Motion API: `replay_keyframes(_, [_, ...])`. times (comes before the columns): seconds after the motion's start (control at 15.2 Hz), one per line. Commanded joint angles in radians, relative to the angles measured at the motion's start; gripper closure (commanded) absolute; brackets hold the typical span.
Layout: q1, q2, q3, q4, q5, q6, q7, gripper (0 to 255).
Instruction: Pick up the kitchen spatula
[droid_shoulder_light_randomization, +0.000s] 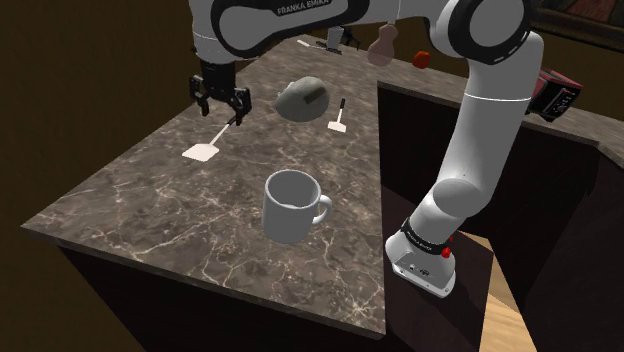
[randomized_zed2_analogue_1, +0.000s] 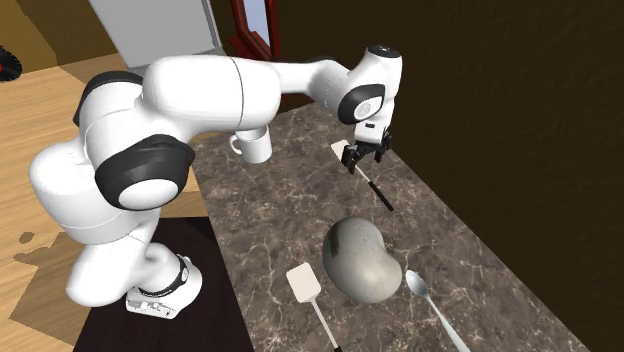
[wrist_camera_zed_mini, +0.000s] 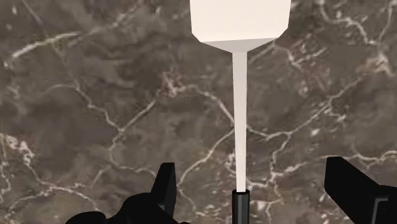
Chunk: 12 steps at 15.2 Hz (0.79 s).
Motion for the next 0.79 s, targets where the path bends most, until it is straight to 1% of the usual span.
replay_keyframes(0.0, [0.000, 0.009, -0.003, -0.019, -0.007, 0.026, 0.006, 0])
replay_keyframes(0.13, [0.001, 0.020, -0.006, -0.040, -0.016, 0.056, 0.013, 0])
replay_keyframes(0.26, [0.001, 0.019, -0.007, -0.040, -0.016, 0.056, 0.013, 0])
replay_keyframes(0.33, [0.002, 0.020, -0.007, -0.037, -0.016, 0.054, 0.013, 255])
replay_keyframes(0.73, [0.002, 0.019, -0.006, -0.039, -0.015, 0.055, 0.014, 255])
